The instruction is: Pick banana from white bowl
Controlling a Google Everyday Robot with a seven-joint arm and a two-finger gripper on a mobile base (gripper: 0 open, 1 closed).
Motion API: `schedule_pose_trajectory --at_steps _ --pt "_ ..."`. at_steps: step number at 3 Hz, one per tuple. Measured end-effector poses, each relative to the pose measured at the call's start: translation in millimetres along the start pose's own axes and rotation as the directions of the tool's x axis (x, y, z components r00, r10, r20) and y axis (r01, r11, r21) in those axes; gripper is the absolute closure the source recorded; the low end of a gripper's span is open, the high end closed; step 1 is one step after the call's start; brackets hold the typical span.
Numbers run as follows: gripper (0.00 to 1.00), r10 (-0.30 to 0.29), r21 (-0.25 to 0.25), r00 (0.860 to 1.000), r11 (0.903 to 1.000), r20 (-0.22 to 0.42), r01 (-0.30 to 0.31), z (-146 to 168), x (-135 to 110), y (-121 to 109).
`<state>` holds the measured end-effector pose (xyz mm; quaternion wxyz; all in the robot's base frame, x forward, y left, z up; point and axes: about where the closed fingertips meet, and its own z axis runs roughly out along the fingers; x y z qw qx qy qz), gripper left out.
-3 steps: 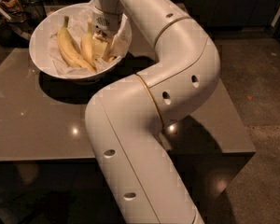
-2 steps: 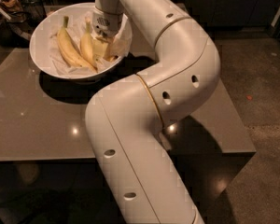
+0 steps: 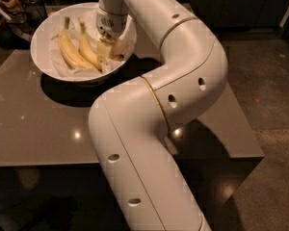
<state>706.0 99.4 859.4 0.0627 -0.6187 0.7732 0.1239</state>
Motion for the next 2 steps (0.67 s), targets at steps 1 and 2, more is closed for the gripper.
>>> schedule_pose_trajectory --at_steps 1,2 --pt "1.0 0.0 0.028 1.0 0.9996 0.026 0.0 2 -8 -8" --pt "1.0 -0.045 0.071 0.998 0.9966 0.047 0.042 -10 -14 -8"
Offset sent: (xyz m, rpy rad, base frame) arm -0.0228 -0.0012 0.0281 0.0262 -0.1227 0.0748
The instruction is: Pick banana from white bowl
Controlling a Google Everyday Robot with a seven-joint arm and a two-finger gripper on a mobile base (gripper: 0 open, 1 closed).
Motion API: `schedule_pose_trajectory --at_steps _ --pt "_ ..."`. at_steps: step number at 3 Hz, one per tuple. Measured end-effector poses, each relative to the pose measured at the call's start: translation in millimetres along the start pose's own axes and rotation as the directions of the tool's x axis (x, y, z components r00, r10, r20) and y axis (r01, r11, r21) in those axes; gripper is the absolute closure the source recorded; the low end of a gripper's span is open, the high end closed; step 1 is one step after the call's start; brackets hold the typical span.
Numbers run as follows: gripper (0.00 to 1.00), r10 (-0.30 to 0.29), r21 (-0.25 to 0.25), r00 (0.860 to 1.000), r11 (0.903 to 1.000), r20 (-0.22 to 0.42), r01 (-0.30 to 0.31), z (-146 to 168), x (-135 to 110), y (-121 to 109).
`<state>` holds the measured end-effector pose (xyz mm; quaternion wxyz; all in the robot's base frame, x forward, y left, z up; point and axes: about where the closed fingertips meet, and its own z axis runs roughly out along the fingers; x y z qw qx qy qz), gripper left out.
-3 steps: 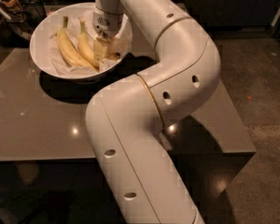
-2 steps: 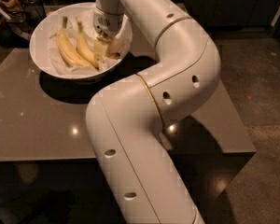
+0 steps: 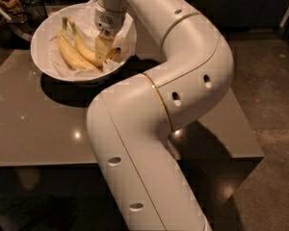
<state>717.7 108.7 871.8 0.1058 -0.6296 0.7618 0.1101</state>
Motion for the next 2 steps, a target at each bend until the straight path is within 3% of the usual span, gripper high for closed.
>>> schedule_pose_trajectory --at_steps 1,2 --pt "1.0 -0.032 0.053 0.999 0.9981 0.006 0.031 -21 -3 4" --pt "1.0 -0.056 0.076 0.998 0.9956 0.007 0.055 -35 -3 12"
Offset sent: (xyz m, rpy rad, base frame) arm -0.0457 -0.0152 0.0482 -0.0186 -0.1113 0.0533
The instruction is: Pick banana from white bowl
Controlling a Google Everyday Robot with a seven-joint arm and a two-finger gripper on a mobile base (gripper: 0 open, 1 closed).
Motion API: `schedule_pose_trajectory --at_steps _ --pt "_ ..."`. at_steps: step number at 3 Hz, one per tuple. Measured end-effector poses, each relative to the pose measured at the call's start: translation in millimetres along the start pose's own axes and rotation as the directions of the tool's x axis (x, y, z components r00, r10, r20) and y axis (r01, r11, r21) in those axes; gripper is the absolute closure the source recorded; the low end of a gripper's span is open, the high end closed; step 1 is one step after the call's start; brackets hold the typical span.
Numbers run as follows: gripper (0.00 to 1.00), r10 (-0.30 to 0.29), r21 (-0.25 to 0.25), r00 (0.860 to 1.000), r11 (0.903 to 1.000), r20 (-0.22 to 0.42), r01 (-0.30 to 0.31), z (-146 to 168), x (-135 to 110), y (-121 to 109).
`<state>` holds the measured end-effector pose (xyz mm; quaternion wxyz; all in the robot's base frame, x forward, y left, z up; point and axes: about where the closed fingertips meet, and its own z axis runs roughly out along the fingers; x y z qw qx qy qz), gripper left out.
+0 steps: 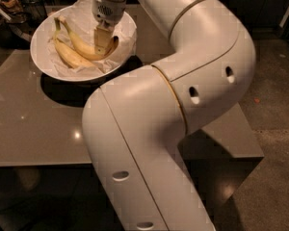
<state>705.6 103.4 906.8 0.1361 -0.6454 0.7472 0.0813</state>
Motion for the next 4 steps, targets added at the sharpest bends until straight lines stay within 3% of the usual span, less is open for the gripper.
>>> schedule_pose_trajectory --at_steps 1,2,3,4 --pt "1.0 -0.038 0.014 0.999 0.9992 0.031 0.038 -15 0 10" --pt "1.0 -0.038 0.014 0.999 0.9992 0.031 0.038 -15 0 10" --pt "1.0 -0.032 0.046 0.998 0.9985 0.055 0.03 -34 -4 15" --pt "1.0 -0.038 0.1 0.996 0.9945 0.079 0.03 -72 -11 33"
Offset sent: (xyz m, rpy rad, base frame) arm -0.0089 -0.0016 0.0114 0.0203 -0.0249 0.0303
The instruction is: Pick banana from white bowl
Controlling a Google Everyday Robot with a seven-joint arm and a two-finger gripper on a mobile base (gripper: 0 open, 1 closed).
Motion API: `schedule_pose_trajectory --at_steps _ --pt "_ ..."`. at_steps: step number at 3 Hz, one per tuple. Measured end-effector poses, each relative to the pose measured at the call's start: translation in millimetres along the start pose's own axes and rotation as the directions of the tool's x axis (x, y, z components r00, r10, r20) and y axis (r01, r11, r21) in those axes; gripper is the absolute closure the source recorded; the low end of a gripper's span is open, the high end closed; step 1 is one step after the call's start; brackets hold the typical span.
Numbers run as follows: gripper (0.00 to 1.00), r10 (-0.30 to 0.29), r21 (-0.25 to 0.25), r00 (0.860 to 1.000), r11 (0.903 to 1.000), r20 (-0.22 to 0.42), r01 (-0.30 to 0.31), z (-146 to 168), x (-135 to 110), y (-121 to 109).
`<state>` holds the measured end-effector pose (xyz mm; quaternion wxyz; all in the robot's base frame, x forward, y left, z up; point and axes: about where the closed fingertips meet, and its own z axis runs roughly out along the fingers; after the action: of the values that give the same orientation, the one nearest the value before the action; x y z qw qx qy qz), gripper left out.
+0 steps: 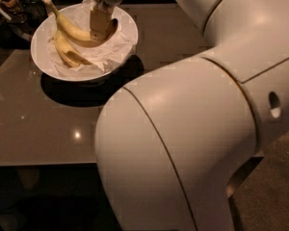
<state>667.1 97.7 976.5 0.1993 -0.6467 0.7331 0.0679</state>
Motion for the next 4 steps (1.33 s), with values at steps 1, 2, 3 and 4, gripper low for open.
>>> schedule_pose_trajectory --at_steps 1,2,3,4 --pt "1.0 0.0 0.002 1.0 1.0 0.002 0.0 -2 1 1" --pt "1.0 -0.005 -0.008 1.0 1.0 0.026 0.005 -9 -4 10" --pt "1.0 -0.006 -0.035 0.997 0.9994 0.077 0.008 -30 -8 57" --pt "1.0 -0.005 -0.04 0.997 0.9992 0.079 0.008 -32 -5 62"
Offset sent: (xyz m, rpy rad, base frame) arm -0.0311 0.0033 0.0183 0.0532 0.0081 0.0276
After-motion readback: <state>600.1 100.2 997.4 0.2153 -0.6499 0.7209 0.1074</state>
